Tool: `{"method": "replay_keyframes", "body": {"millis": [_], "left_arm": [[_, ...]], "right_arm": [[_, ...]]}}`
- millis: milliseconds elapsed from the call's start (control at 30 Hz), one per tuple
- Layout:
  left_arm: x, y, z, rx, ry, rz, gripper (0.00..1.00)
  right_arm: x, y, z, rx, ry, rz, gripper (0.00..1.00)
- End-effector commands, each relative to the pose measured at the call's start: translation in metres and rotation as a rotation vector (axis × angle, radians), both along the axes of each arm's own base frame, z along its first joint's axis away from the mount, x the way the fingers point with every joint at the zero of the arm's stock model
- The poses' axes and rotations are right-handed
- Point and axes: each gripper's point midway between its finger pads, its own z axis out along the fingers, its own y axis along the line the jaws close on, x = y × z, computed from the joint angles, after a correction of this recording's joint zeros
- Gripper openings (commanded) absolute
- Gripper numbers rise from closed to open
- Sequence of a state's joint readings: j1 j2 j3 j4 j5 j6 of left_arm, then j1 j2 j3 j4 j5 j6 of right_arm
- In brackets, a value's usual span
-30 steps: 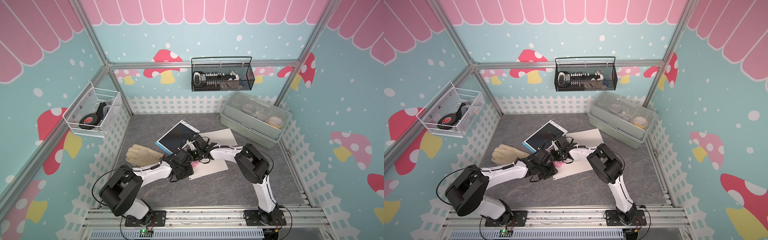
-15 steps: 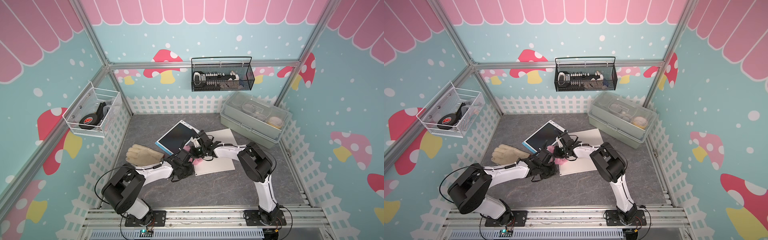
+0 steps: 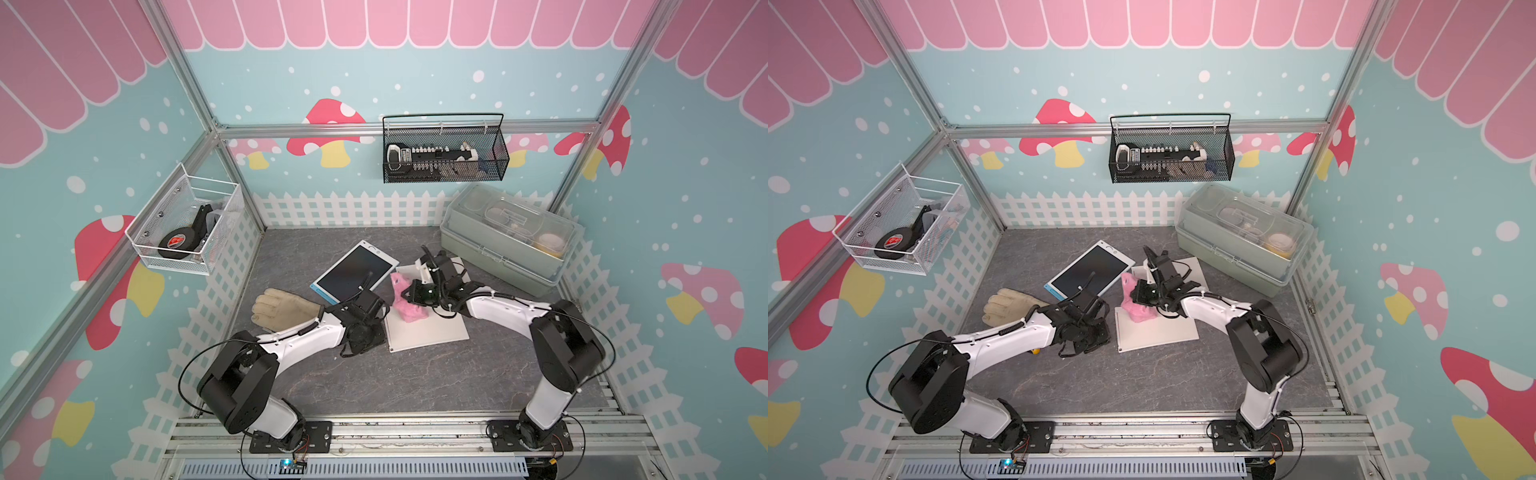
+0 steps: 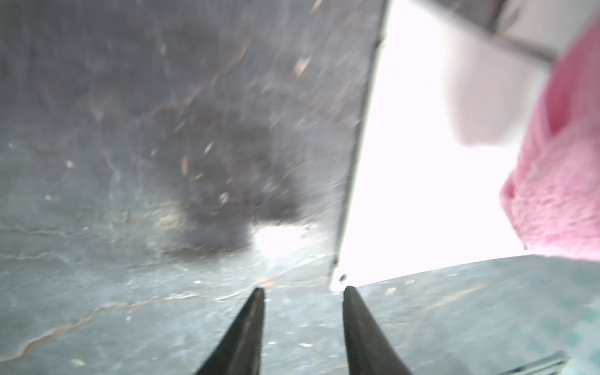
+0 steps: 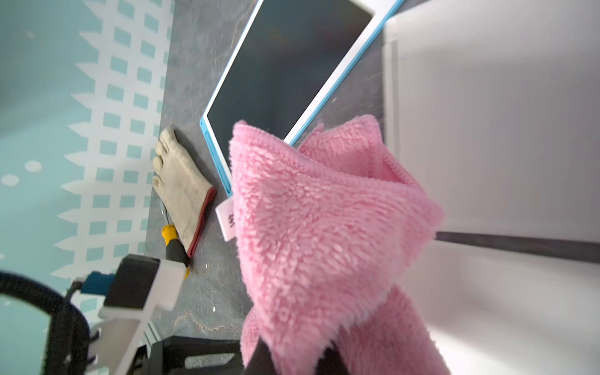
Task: Wipe the drawing tablet
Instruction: Wipe the dirt from the drawing tablet.
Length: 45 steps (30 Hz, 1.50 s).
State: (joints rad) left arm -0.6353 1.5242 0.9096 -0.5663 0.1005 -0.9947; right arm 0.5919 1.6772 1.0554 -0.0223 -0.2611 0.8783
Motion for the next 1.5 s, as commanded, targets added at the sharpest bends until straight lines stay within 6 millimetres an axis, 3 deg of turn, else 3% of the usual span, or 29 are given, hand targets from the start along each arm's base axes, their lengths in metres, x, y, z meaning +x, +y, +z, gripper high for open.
{"method": "replay_keyframes", "body": {"millis": [0,100,200,433,533,667,767,833,1000,1067,1133,1267,1333,1400,1467], "left_arm": [[0.019,0.005,0.000,0.033,0.029,0.027,0.44],[0.042,-0.003,-0.006,0.052,0.051,0.006,0.43],[0.055,-0.005,-0.021,0.086,0.085,-0.014,0.42],[0.053,-0.002,-0.053,0.152,0.161,-0.041,0.35],[0.046,0.001,-0.062,0.169,0.184,-0.042,0.30],[0.036,0.002,-0.068,0.167,0.196,-0.038,0.26],[0.033,0.005,-0.068,0.167,0.192,-0.030,0.24],[0.034,0.005,-0.068,0.168,0.191,-0.034,0.23],[0.032,0.005,-0.071,0.168,0.199,-0.045,0.17],[0.030,0.006,-0.072,0.166,0.205,-0.051,0.13],[0.029,0.006,-0.072,0.166,0.209,-0.054,0.13],[0.026,0.007,-0.075,0.167,0.214,-0.060,0.13],[0.025,0.007,-0.074,0.168,0.213,-0.061,0.13],[0.026,0.008,-0.074,0.169,0.211,-0.063,0.13],[0.025,0.007,-0.074,0.167,0.211,-0.065,0.13]], "right_arm": [[-0.020,-0.039,-0.027,-0.121,0.004,-0.116,0.00],[-0.038,-0.050,-0.035,-0.116,-0.045,-0.154,0.00],[-0.048,-0.043,-0.039,-0.125,-0.080,-0.128,0.00],[-0.052,-0.014,-0.053,-0.107,-0.064,-0.108,0.00],[-0.055,0.014,-0.061,-0.049,-0.022,-0.086,0.00],[-0.067,0.065,-0.068,0.065,0.044,-0.038,0.00],[-0.073,0.083,-0.076,0.138,0.107,-0.047,0.00],[-0.073,0.073,-0.082,0.134,0.117,-0.081,0.00],[-0.068,-0.011,-0.089,0.057,0.104,-0.259,0.00],[-0.069,-0.029,-0.081,0.016,0.059,-0.273,0.00],[-0.070,-0.012,-0.072,0.031,0.033,-0.214,0.00],[-0.078,0.072,-0.057,0.128,0.002,-0.019,0.00],[-0.081,0.094,-0.051,0.157,0.004,0.012,0.00],[-0.079,0.086,-0.053,0.164,0.021,-0.030,0.00],[-0.077,0.055,-0.069,0.098,0.068,-0.089,0.00]]}}
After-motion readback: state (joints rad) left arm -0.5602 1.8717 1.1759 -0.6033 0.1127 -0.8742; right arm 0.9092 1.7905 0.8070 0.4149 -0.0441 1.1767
